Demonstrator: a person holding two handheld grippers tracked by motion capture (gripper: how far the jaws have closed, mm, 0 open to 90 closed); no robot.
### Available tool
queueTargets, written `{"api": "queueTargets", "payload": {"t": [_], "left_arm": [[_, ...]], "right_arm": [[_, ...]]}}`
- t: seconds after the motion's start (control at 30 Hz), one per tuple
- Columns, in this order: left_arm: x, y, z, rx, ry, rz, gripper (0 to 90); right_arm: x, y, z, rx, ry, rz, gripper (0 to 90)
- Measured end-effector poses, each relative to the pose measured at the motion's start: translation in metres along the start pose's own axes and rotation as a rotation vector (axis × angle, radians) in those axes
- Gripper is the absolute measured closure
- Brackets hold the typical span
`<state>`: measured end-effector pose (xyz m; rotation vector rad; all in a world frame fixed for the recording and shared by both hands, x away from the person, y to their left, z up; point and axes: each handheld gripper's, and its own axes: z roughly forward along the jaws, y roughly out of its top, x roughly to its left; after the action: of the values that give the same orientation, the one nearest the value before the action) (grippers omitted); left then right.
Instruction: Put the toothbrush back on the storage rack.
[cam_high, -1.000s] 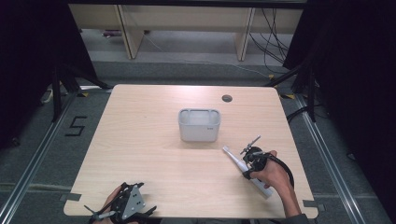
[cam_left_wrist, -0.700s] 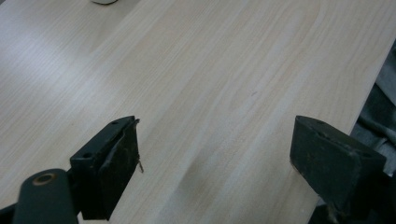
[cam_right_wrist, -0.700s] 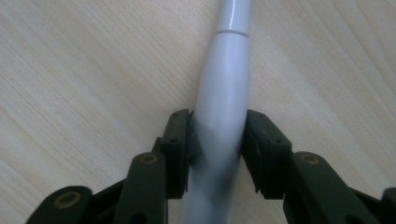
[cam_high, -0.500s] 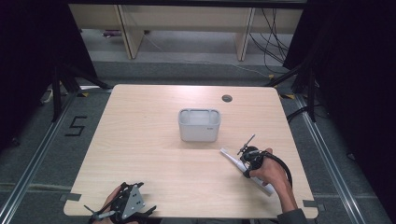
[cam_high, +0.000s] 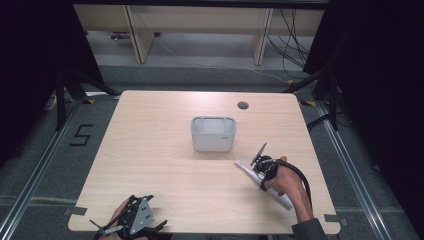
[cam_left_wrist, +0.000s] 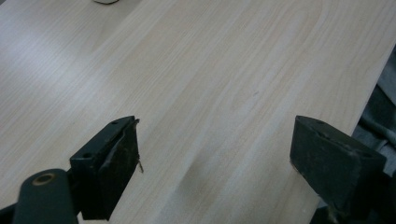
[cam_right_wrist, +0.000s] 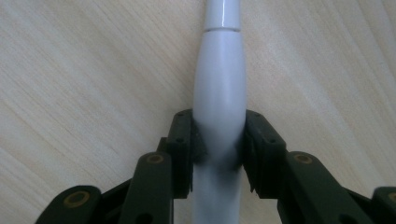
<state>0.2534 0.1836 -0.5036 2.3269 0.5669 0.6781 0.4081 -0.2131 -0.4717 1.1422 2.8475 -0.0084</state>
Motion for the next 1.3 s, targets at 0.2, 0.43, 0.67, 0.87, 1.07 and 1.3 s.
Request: {"api": "queueTargets", "payload": {"t": [0.2,0.43,0.67,0.87,1.07,1.3], "left_arm": [[0.000,0.000,0.000,0.000,-0.001,0.000,15.0],[0.000,0.000,-0.001,0.003,-0.027,0.004,15.1],[0.001,0.000,-0.002,0.002,-0.024,0.002,15.0],[0.001,0.000,-0.001,0.002,-0.024,-0.001,15.1],[0.001,0.000,-0.001,0.004,-0.023,-0.001,15.1],[0.001,0.000,-0.001,-0.004,-0.014,-0.003,15.0]], "right_arm": [[0.000,-0.001,0.000,0.001,0.007,-0.006,66.8],[-0.003,-0.005,0.000,-0.048,0.027,-0.014,66.9],[-0.005,-0.010,-0.011,-0.107,0.044,0.016,67.0],[-0.010,-0.018,-0.023,-0.184,0.049,0.005,67.1],[-0.013,-0.025,-0.035,-0.247,0.045,0.028,67.1],[-0.020,-0.036,-0.055,-0.386,0.063,0.115,67.1]]}}
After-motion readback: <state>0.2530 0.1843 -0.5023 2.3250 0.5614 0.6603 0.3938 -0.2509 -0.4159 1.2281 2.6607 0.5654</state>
